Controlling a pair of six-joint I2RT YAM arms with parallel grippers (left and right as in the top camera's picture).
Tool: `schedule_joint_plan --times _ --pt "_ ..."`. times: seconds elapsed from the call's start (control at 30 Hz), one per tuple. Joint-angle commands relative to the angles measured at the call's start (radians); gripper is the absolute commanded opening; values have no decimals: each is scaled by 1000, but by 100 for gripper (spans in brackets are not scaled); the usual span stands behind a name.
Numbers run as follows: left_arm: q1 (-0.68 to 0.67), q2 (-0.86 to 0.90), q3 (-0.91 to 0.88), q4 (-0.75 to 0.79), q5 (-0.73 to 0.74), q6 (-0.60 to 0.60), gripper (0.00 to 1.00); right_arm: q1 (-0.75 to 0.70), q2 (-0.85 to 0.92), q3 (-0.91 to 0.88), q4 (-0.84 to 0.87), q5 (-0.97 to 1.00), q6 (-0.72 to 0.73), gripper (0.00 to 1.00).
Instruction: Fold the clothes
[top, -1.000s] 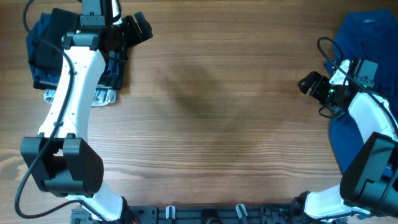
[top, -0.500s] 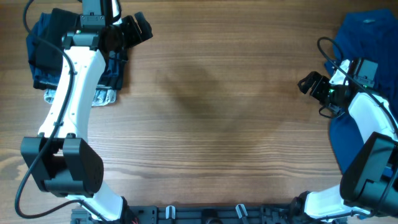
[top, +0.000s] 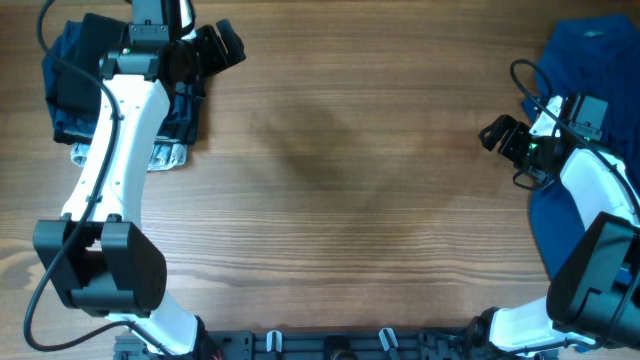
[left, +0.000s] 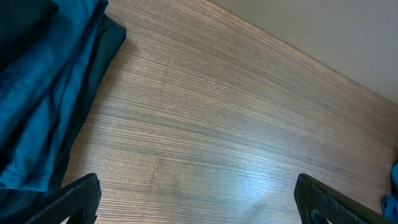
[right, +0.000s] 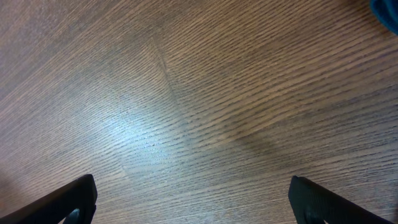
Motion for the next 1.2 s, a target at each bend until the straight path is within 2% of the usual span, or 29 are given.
schedule_joint_plan --times 0.0,0.1,0.3,0.73,1.03,1.17 --pt "-2 6 -1 2 -17 -6 100 2 -39 10 2 13 -1 100" --pt "-2 6 -1 2 -17 -6 100 10 -125 10 2 13 0 100" --pt "-2 6 -1 2 -17 -6 100 87 -447 10 2 13 0 99" --pt "-2 6 -1 1 -17 -6 100 395 -1133 -14 -14 57 -3 100" --pt "-2 6 -1 1 -17 -6 100 396 -1484 -248 -13 55 -31 99" --pt "-2 6 -1 1 -17 -6 100 396 -1567 -388 25 69 -30 99"
